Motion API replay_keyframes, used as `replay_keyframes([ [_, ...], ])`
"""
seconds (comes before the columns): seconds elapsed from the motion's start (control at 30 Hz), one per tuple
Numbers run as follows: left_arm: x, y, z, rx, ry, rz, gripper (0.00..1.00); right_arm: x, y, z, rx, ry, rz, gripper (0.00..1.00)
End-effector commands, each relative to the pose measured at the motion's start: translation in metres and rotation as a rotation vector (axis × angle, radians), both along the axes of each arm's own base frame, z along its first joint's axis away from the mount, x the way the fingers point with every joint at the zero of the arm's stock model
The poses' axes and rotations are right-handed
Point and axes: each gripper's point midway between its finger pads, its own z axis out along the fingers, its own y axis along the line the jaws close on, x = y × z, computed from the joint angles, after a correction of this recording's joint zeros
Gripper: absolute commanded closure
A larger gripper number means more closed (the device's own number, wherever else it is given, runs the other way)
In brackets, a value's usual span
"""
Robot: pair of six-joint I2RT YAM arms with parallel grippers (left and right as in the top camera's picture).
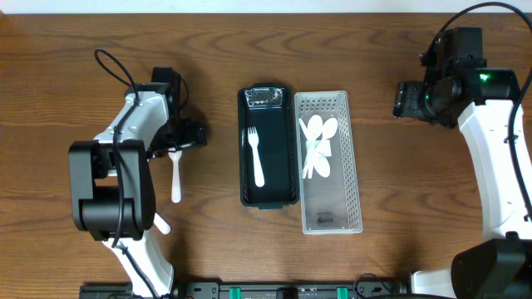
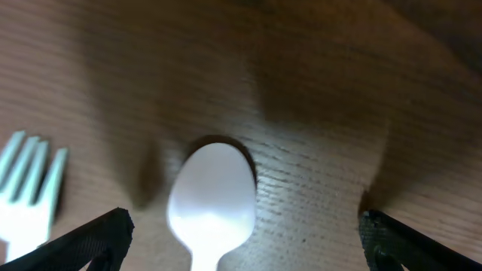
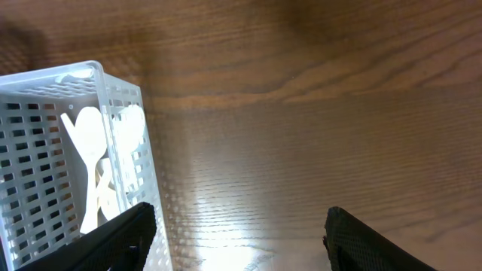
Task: Pack container
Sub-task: 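Grasp the white spoon on the left with the left gripper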
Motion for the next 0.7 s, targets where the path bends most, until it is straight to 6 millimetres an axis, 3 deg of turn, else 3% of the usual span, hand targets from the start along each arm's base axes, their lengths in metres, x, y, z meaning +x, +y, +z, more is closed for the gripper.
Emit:
replay_keyframes([
  [0.0,-0.0018,-0.0054,-0.0058,-0.05,0.017,-0.034,0.01,-0.0011,-0.0021,-0.0016,-0.012,0.005,0.014,0.25],
  [0.27,-0.0018,-0.005,-0.0069,-0.069,0.017,-0.05,0.04,-0.0011,-0.003,-0.0016,-0.015,0.005,0.013,0.25],
  [0.33,-0.0023,-0.0026,-0.0074,-0.069,0.019,-0.043,0.09,-0.0011,-0.003,-0.0016,-0.015,0.005,0.013,0.25],
  [0.47,-0.0026,-0.0008,-0.0075,-0.069,0.02,-0.038,0.31,-0.0011,-0.003,-0.0016,-0.015,0.005,0.013,0.25],
  [0.67,-0.0033,-0.0006,-0.0074,-0.068,0.023,-0.038,0.37,-0.0011,-0.0031,-0.0016,-0.015,0.005,0.013,0.25],
])
